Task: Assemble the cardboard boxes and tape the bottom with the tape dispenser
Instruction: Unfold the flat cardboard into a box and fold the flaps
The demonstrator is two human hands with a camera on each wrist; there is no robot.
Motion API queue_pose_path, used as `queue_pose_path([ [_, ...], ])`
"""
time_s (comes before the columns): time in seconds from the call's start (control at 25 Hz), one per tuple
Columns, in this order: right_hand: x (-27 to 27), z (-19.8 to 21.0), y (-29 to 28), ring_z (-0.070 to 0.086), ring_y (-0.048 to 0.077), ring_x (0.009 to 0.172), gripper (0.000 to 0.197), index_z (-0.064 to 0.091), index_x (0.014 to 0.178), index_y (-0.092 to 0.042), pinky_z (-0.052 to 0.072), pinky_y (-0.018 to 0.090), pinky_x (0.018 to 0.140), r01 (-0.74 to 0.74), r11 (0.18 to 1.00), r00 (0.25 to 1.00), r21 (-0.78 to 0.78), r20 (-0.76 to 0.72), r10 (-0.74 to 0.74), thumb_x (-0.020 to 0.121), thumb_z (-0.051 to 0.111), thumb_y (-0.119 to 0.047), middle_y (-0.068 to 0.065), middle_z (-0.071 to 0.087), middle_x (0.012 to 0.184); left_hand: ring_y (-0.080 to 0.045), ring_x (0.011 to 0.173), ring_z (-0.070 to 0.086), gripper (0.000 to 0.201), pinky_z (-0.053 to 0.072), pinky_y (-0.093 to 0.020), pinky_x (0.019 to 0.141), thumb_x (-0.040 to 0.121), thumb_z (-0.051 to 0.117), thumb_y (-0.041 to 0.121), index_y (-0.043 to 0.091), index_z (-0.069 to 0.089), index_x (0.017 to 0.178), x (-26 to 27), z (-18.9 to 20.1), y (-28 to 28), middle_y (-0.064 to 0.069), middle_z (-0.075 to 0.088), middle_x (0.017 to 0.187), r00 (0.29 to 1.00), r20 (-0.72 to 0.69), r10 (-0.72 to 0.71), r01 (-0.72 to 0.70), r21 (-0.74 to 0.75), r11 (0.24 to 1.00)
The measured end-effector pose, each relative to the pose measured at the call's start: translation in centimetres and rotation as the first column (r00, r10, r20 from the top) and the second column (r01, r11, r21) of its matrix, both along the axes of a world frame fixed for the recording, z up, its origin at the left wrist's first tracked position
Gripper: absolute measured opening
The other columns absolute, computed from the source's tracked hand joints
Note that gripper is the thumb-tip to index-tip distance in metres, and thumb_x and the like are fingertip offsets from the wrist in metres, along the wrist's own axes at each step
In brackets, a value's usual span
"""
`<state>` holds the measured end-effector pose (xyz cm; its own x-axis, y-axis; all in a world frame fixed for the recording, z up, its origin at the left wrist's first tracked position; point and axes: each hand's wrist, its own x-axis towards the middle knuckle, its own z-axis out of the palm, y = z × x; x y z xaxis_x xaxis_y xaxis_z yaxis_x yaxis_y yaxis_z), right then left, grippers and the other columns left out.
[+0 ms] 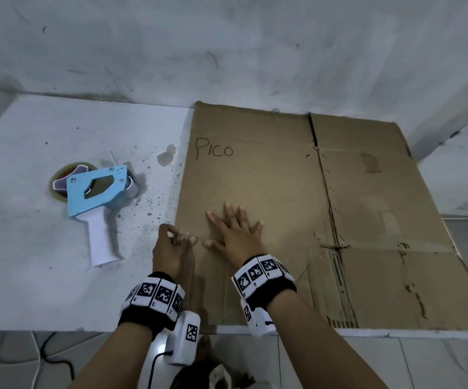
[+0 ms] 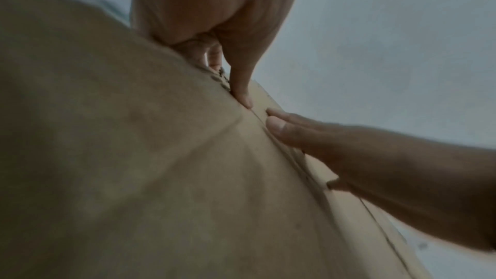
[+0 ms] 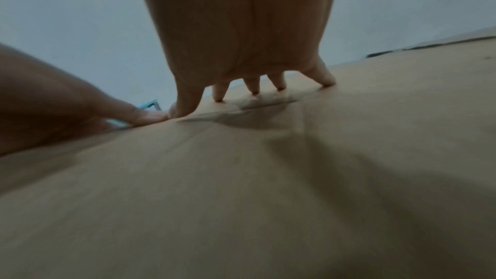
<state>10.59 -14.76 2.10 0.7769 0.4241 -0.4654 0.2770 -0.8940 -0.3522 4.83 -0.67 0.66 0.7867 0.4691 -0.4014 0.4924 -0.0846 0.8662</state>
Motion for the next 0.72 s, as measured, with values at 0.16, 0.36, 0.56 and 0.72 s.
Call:
queue_pose_path([
  [0.16, -6.2, -1.1, -1.7, -0.008, 0.035, 0.142, 0.076, 0.004, 0.146, -0.039, 0.011, 0.073, 0.103, -0.155, 0.985, 0.962, -0.075, 0.214, 0.168, 0.082, 0.029, -0.071, 0.003, -0.001, 0.159, -0.025, 0.078, 0.056, 0.031, 0.047, -0.046, 0.077, 0.056, 0.072, 0.034, 0.04, 0.047, 0.072, 0.0, -0.8, 0.4, -0.008, 0.056, 0.076, 0.998, 0.033, 0.045, -0.041, -0.117, 0.992],
  [0.36, -10.6, -1.8, -3.8, 0.023, 0.037, 0.137, 0.104, 0.021, 0.146, -0.028, 0.023, 0.07, 0.094, -0.251, 0.944, 0.928, -0.212, 0.223, 0.297, 0.061, 0.024, -0.087, 0.007, 0.029, 0.151, -0.021, 0.087, 0.053, 0.034, 0.043, -0.037, 0.082, 0.077, 0.072, 0.01, 0.012, 0.046, 0.098, 0.4, 0.6, -0.1, -0.012, 0.056, 0.091, 0.994, 0.079, 0.074, -0.072, -0.027, 0.997],
  [0.56, -10.0, -0.8, -5.2, 0.029, 0.036, 0.138, 0.093, 0.025, 0.144, -0.032, 0.03, 0.069, 0.098, -0.298, 0.945, 0.923, -0.138, 0.213, 0.322, 0.069, 0.012, -0.085, 0.002, 0.033, 0.152, -0.021, 0.075, 0.061, 0.026, 0.048, -0.028, 0.068, 0.088, 0.059, 0.03, 0.008, 0.057, 0.104, -4.0, 3.1, 0.5, -0.005, 0.061, 0.087, 0.95, -0.247, -0.193, 0.226, 0.115, 0.967],
  [0.72, -8.9, 0.6, -5.0, 0.003, 0.031, 0.146, 0.103, 0.003, 0.146, -0.04, 0.009, 0.055, 0.113, -0.332, 0.939, 0.939, -0.092, 0.057, 0.338, 0.054, 0.004, -0.086, -0.006, 0.004, 0.16, -0.002, 0.028, 0.048, 0.024, 0.038, -0.018, 0.039, 0.089, 0.059, 0.027, 0.004, 0.059, 0.081, -8.8, 3.1, 0.2, 0.0, 0.06, 0.047, 0.962, -0.227, -0.15, 0.149, -0.021, 0.989],
])
